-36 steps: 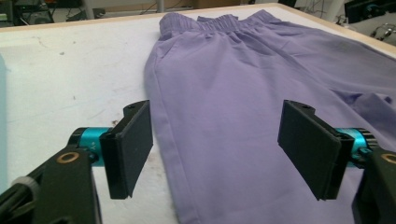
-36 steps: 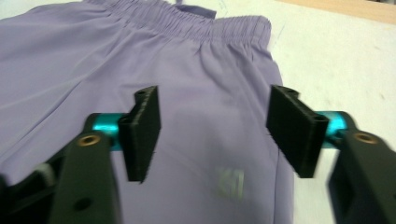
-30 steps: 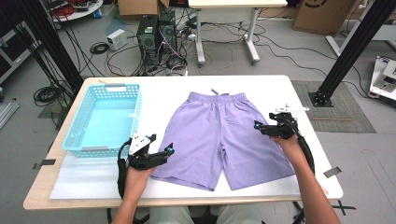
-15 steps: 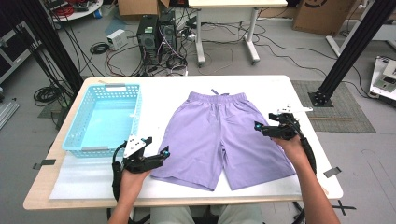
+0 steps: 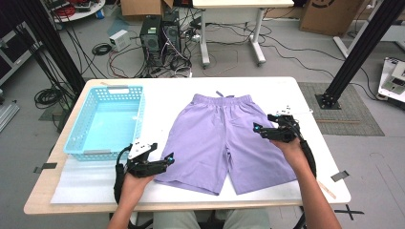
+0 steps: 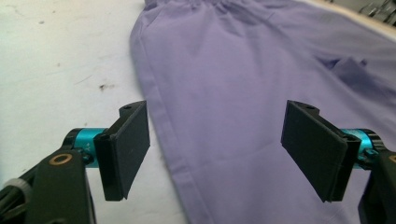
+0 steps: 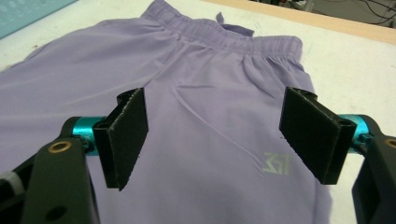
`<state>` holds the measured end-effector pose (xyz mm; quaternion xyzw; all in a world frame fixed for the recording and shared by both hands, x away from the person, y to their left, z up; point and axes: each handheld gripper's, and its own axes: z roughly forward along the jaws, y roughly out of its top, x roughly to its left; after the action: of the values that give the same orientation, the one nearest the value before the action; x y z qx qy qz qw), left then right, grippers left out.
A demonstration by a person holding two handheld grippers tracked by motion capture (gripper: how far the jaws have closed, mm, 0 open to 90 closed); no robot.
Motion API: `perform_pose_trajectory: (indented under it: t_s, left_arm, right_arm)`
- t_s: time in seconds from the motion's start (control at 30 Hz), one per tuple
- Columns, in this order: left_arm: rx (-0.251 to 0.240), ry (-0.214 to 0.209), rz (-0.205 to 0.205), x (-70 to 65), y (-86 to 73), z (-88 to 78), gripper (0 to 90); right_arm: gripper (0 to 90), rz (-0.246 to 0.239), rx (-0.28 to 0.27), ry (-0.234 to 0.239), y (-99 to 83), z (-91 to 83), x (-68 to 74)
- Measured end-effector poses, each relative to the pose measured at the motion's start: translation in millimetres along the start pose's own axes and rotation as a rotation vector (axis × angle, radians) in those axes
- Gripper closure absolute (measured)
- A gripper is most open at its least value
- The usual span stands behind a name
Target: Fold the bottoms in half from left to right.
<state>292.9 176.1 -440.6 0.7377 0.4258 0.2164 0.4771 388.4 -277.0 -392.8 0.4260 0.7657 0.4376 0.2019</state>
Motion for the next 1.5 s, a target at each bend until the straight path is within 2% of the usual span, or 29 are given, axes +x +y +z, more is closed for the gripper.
perform_pose_trajectory:
  t_s: [0.17,0.27,0.37,0.47,0.53,0.67,0.77,0.83,0.9,1.03,1.1,1.27,1.5]
  left_arm:
    - [0.068,0.028,0.003,-3.5,-4.6,-0.1,27.9]
    - [0.127,0.044,-0.003,-5.4,-6.3,0.6,37.2]
    - [0.156,0.054,-0.006,-6.4,-8.3,1.4,45.0]
    - [0.174,0.084,0.03,-7.9,-9.5,1.9,48.4]
    - [0.184,0.08,0.035,-7.9,-10.3,2.5,51.0]
    - [0.197,0.082,0.05,-9.5,-10.5,2.8,57.7]
    - [0.204,0.093,0.061,-12.0,-10.5,3.9,59.2]
    - [0.205,0.091,0.058,-11.9,-10.5,4.1,61.0]
    - [0.206,0.082,0.056,-11.8,-10.5,4.1,63.6]
    - [0.206,0.064,0.069,-12.8,-10.7,3.7,70.7]
    - [0.207,0.057,0.072,-12.5,-10.6,3.8,74.5]
    - [0.207,0.044,0.061,-10.9,-10.3,3.7,85.6]
    - [0.201,0.032,0.033,-9.5,-10.2,3.2,87.3]
  right_arm:
    - [24.2,-0.023,0.01,0.001,0.9,5.7,8.3]
    - [24.2,-0.025,0.017,0.008,1.2,7.9,12.2]
    - [24.2,-0.03,0.02,0.022,2.5,11.3,16.0]
    - [24.7,-0.04,0.035,0.038,4.8,17.9,20.8]
    - [25.4,-0.047,0.049,0.046,7.0,23.6,24.9]
    - [26.2,-0.057,0.064,0.072,11.9,35.9,33.4]
    - [26.3,-0.066,0.077,0.088,15.7,46.6,40.9]
    - [29.6,-0.073,0.093,0.104,17.0,52.8,46.2]
    - [30.1,-0.079,0.105,0.101,18.8,58.3,51.0]
    - [30.2,-0.054,0.102,0.108,26.4,66.3,55.5]
    - [30.0,-0.062,0.118,0.108,29.6,71.3,59.7]
    - [28.1,-0.103,0.141,0.109,38.3,87.3,73.9]
    - [28.4,-0.114,0.147,0.141,58.4,113.2,93.2]
